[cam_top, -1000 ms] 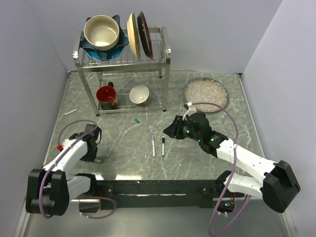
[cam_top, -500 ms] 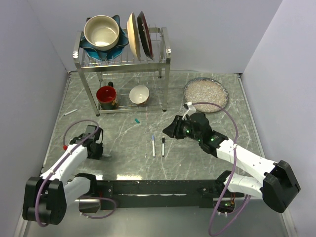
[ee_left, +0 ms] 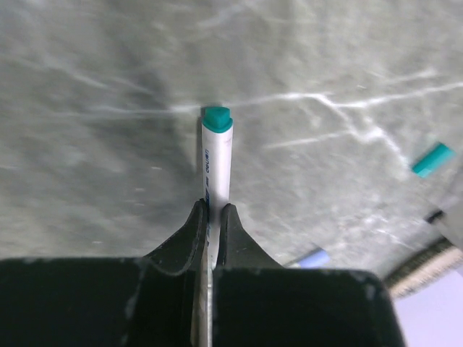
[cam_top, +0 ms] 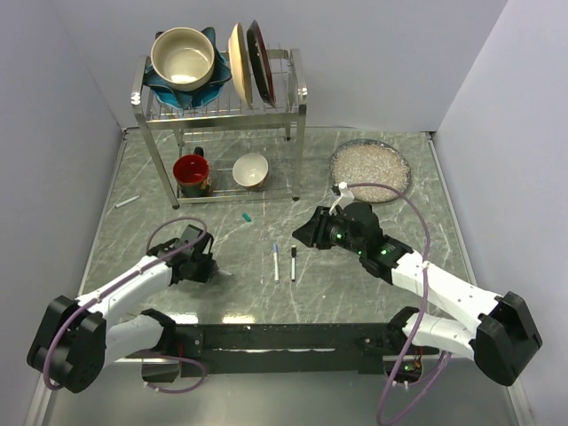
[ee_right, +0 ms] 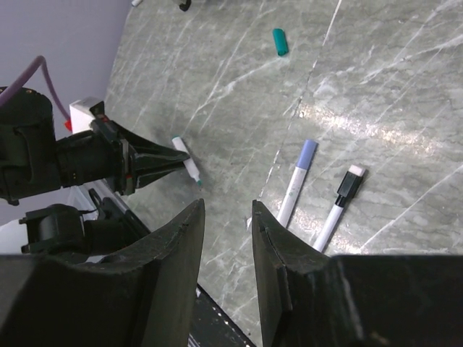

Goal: Insert the pens into the pen caps

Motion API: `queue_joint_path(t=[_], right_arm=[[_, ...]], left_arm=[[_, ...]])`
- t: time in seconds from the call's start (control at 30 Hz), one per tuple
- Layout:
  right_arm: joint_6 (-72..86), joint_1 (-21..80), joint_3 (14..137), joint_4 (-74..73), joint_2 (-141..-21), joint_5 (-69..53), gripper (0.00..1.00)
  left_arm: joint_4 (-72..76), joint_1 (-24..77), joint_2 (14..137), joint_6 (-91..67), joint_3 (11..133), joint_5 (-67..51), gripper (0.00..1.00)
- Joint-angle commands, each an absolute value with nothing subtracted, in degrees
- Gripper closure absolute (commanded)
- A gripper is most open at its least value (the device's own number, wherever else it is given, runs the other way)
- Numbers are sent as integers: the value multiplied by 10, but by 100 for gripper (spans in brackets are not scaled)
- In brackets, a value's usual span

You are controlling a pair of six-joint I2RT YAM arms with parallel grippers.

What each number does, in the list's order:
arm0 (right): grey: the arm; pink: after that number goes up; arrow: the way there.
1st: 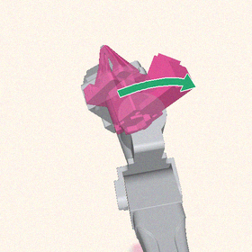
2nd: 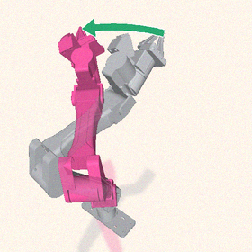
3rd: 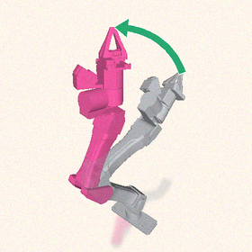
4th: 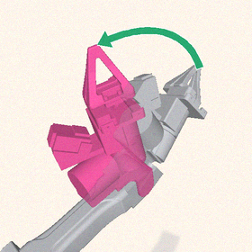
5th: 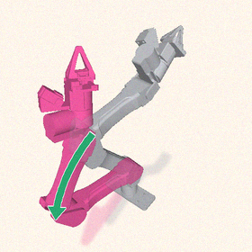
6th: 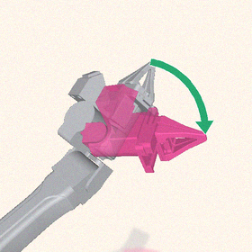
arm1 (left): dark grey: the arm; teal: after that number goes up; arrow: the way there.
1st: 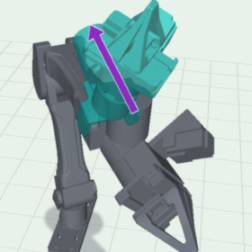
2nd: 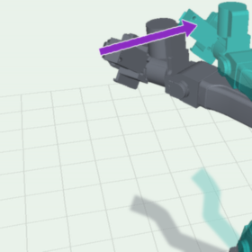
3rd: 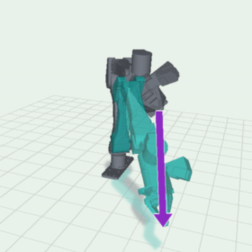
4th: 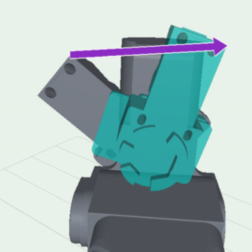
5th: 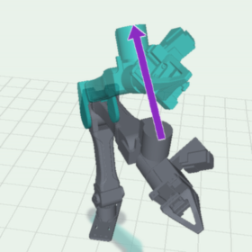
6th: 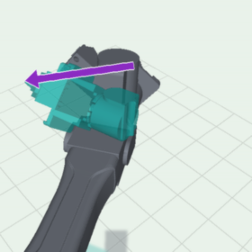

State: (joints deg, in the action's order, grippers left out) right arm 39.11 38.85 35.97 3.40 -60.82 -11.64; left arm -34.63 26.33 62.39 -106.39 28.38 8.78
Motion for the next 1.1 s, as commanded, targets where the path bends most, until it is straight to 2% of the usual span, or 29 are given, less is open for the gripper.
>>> queue_joint_path(t=[0.0,0.1,0.37,0.7,0.8,0.83,1.0,1.07], right_arm=[[383,393,357,50,-584,-106,59],[381,392,355,47,-578,-105,59],[380,393,352,43,-563,-100,59],[380,393,347,41,-544,-94,59],[378,393,348,38,-542,-92,59],[376,392,348,36,-542,-91,59],[369,392,352,23,-533,-82,59],[367,392,354,19,-529,-78,59]], left_arm=[[-284,269,637,-1083,306,85,93],[-304,276,662,-1073,327,86,87],[-299,285,681,-1081,323,77,89],[-336,290,736,-1072,357,83,84],[-337,291,764,-1056,366,73,76],[-336,291,768,-1049,369,71,67],[-369,294,755,-1009,395,89,50],[-394,296,721,-993,409,105,40]])
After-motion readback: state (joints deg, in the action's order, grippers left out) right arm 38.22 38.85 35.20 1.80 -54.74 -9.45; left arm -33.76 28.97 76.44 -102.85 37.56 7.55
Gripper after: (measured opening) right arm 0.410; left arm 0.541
